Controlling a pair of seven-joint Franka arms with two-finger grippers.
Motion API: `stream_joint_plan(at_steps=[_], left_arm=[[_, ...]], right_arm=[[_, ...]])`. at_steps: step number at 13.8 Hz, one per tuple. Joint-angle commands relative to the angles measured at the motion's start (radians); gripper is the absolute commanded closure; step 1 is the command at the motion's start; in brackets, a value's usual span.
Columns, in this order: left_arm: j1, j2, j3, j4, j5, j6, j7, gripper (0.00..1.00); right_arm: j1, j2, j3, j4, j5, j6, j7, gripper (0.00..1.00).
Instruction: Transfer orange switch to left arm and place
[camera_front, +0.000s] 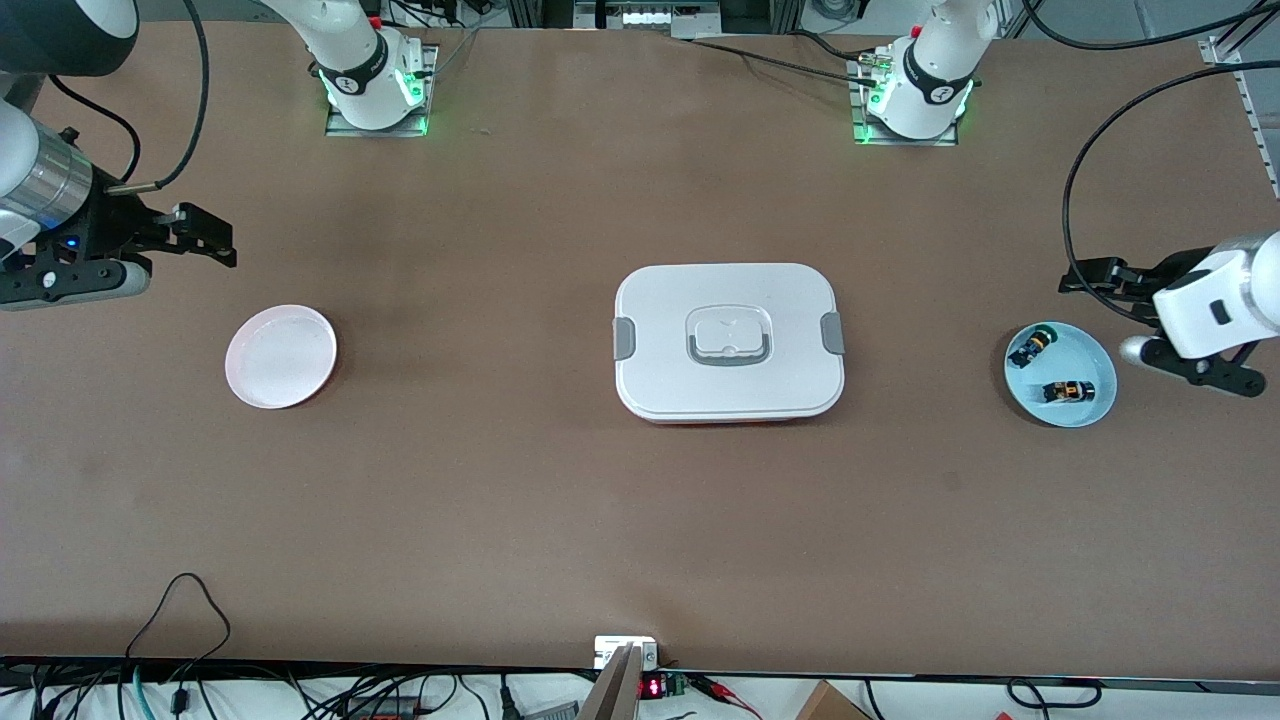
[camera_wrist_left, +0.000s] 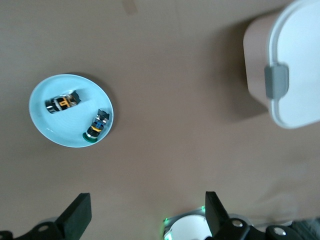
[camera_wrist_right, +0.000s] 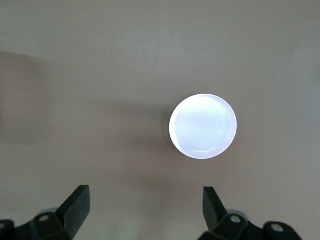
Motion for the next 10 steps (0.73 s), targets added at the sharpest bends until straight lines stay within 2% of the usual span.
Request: stream_joint_plan(at_steps=[1, 3, 4, 5, 6, 10], left_arm=[[-0.090, -0.148, 0.124, -0.130, -0.046, 0.099, -0.122, 0.00], [-0.205, -0.246, 0.228, -0.239, -0.037, 0.242, -0.267, 0.00], [-0.262, -0.288, 0.285, -0.287, -0.037, 0.252, -0.278, 0.00], [-0.346, -0.335, 0.378, -0.337, -0.030, 0.268, -0.267, 0.00], [-0.392, -0.367, 0.431, -0.377, -0.030, 0.288, -0.241, 0.00], [-0.403, -0.377, 0.433, -0.379, -0.028, 0.290, -0.184, 0.00]], right_arm=[[-0.014, -0.020, 0.023, -0.010, 0.001, 0.010, 0.019, 0.00], [-0.014, -0.020, 0.023, -0.010, 0.009, 0.010, 0.019, 0.00], [-0.014, -0.020, 0.023, -0.010, 0.018, 0.012, 0.019, 0.00], [-0.016, -0.019, 0.023, -0.010, 0.019, 0.012, 0.019, 0.00], [-0.017, -0.019, 0.021, -0.010, 0.021, 0.012, 0.019, 0.00], [-0.019, -0.017, 0.018, -0.010, 0.038, 0.012, 0.019, 0.00]])
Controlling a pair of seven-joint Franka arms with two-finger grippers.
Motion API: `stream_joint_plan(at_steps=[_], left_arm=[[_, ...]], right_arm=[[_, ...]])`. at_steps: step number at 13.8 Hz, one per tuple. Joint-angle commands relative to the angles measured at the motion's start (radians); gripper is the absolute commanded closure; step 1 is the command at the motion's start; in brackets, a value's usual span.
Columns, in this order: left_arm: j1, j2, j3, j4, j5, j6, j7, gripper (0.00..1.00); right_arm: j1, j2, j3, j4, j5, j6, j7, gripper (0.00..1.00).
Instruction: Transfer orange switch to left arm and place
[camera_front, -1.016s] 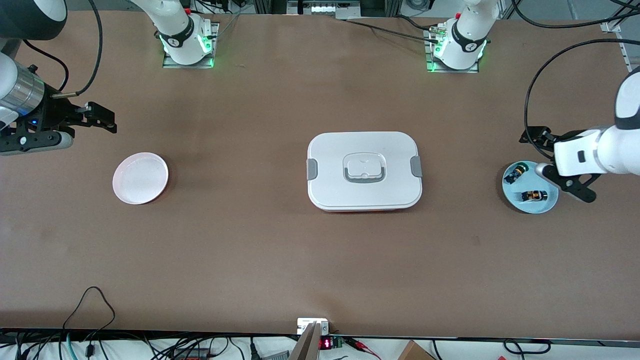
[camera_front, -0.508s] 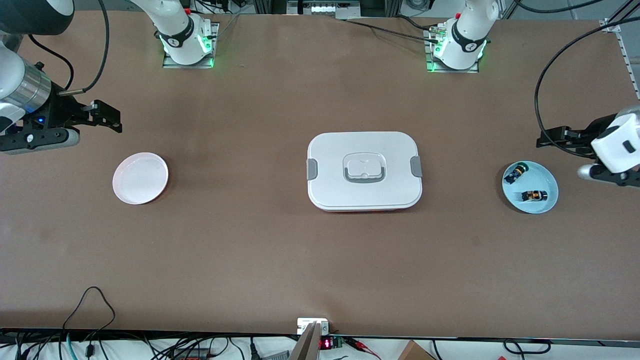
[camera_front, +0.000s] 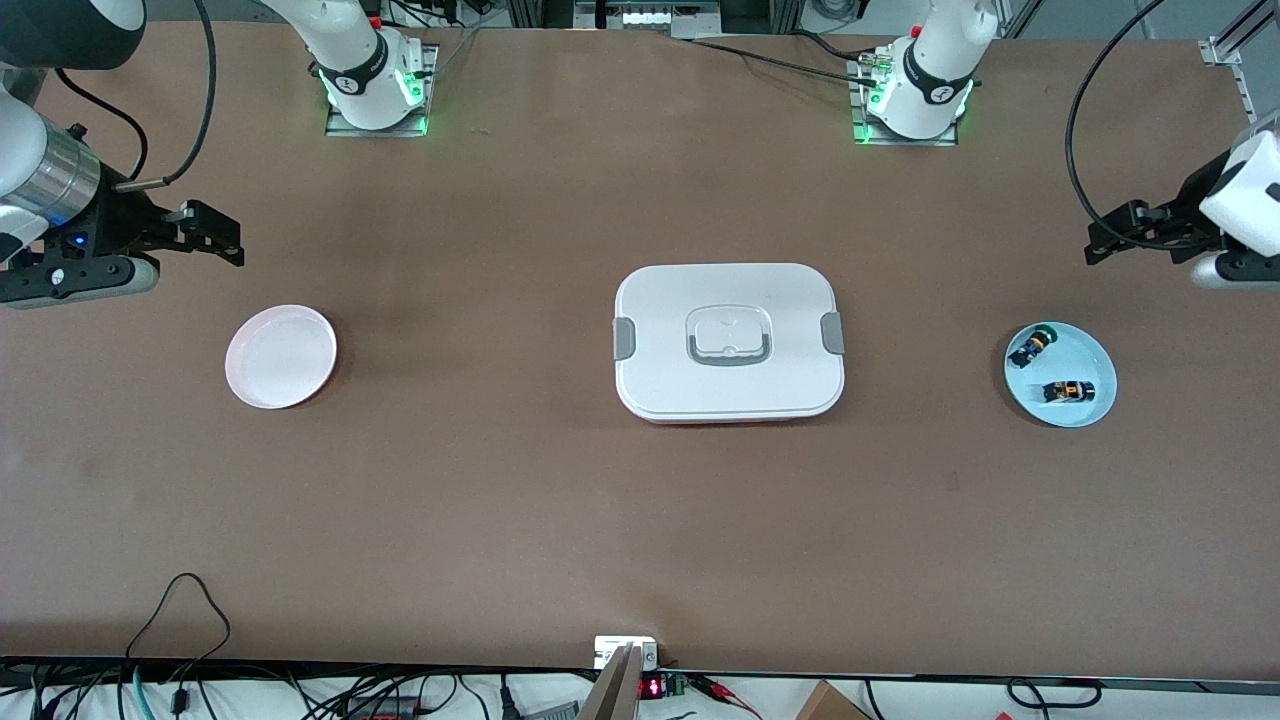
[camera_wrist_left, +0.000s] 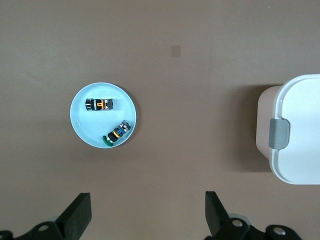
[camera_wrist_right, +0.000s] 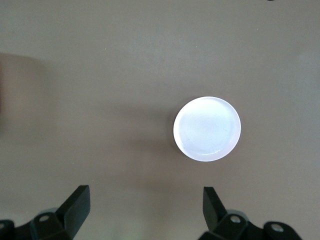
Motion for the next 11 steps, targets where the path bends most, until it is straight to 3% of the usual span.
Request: stream_joint_plan(at_steps=[1, 4, 11], left_arm=[[-0.008, -0.018, -0.007, -0.028, -0.005, 0.026, 0.029, 0.00], [0.047, -0.018, -0.068, -0.019, 0.000, 0.025, 0.030, 0.00], [0.049, -0.012, -0.069, -0.016, -0.003, 0.020, 0.029, 0.00]], right_arm=[[-0.013, -0.015, 0.009, -0.010, 0.025, 0.006, 0.016, 0.00], [-0.013, -0.017, 0.009, -0.010, 0.027, 0.006, 0.016, 0.00], [-0.014, -0.015, 0.007, -0.004, 0.027, 0.006, 0.016, 0.00]])
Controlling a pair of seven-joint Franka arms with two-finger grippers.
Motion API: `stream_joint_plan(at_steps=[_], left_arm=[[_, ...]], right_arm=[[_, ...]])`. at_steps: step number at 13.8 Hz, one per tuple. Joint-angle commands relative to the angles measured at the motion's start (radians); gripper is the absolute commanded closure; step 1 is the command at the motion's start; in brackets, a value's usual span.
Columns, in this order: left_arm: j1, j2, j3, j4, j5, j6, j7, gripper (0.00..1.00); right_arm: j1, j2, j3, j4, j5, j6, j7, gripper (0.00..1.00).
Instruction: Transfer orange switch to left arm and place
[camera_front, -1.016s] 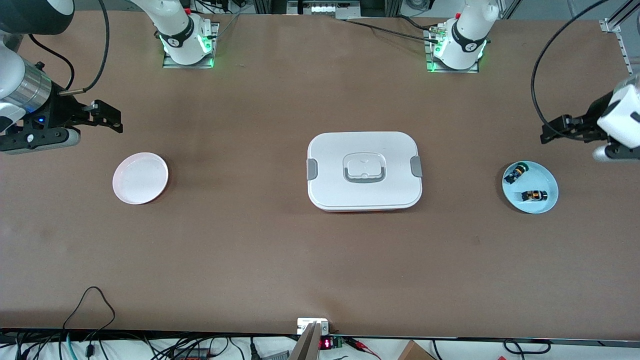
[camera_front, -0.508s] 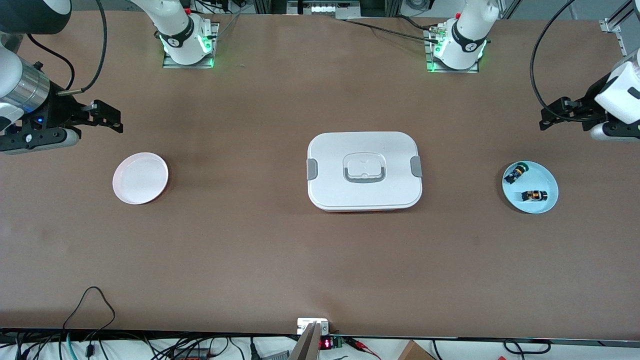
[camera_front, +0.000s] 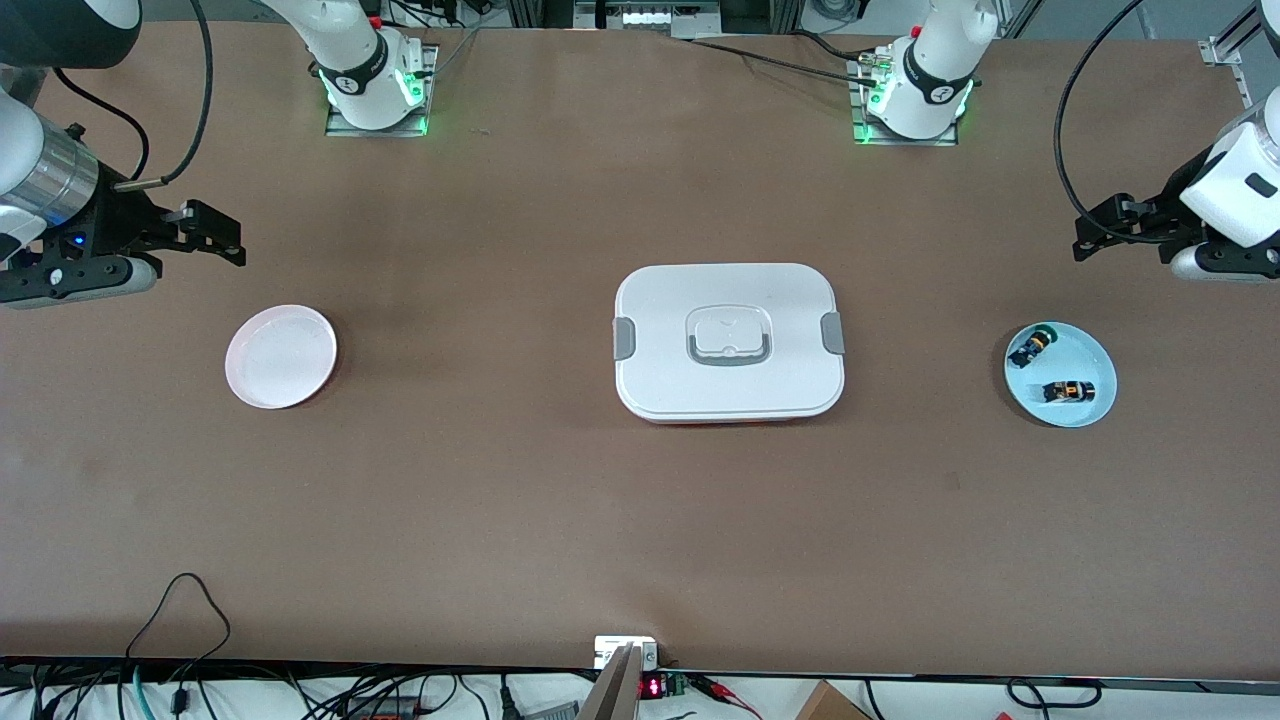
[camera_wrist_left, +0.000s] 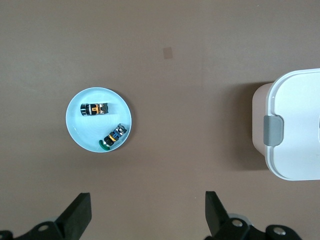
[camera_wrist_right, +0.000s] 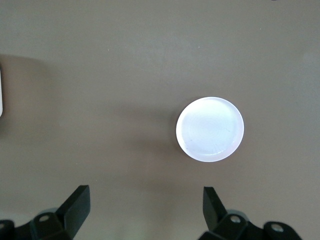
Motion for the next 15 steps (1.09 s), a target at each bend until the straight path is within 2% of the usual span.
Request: stream_joint_plan(at_steps=[1, 10, 12, 15], left_arm=[[0.021, -0.002, -0.016, -0.006, -0.002, 0.005, 0.019, 0.00], [0.021, 0.004, -0.007, -0.006, -0.002, 0.003, 0.019, 0.00], [0.021, 0.004, -0.007, -0.006, -0.003, 0.003, 0.018, 0.00], [0.021, 0.006, -0.007, -0.006, -0.002, 0.003, 0.018, 0.00]], right_arm=[[-0.011, -0.015, 0.007, -0.005, 0.016, 0.005, 0.015, 0.00], [-0.014, -0.015, 0.004, -0.005, 0.041, 0.003, 0.023, 0.00], [-0.014, -0.017, 0.004, -0.005, 0.041, -0.001, 0.107, 0.00], [-0.012, -0.017, 0.006, -0.005, 0.030, -0.006, 0.123, 0.00]])
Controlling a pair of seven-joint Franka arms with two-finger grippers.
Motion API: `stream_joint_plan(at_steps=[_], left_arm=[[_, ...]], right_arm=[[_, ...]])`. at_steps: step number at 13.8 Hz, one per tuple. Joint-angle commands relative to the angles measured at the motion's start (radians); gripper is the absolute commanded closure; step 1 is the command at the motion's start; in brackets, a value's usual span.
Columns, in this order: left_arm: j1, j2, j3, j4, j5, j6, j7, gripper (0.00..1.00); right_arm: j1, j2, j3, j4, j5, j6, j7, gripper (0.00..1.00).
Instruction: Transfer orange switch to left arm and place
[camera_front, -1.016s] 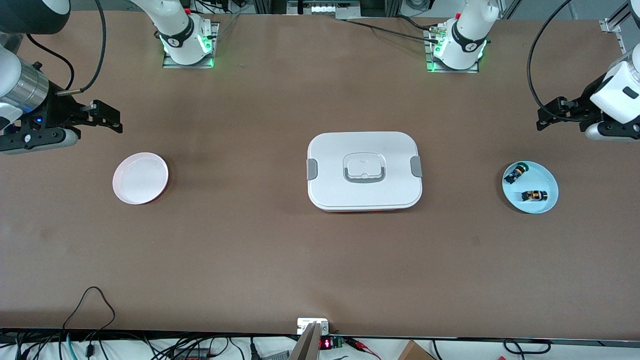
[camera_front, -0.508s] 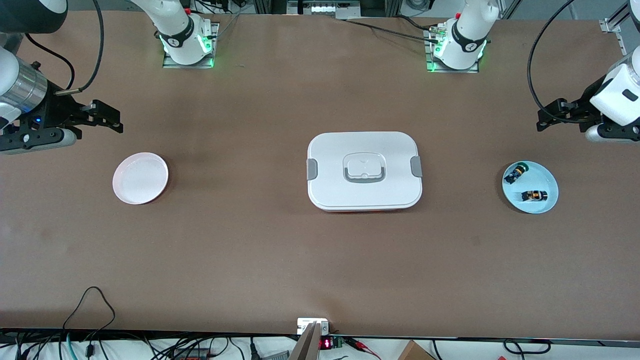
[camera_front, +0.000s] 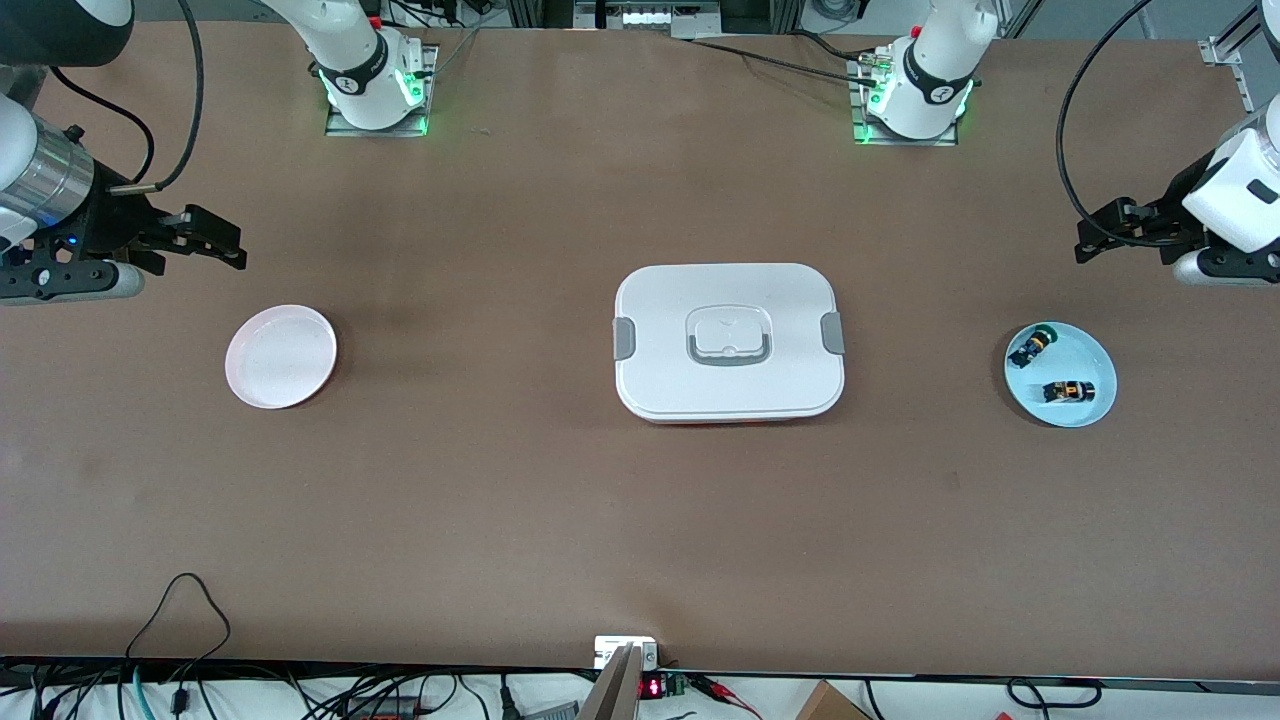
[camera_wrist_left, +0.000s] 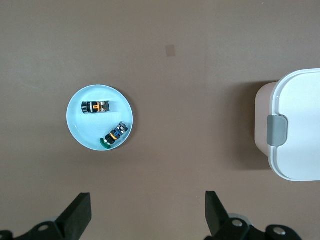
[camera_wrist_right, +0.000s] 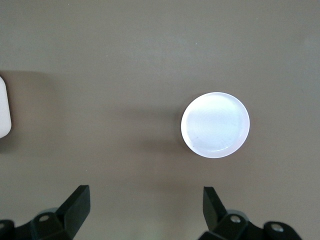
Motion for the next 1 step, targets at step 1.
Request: stream_joint_plan(at_steps=[1], left_arm=[[0.010, 0.000, -0.007, -0.001, -0.003, 0.003, 0.018, 0.00]], right_arm=[[-0.007, -0.017, 0.006, -0.006, 0.003, -0.007, 0.023, 0.00]])
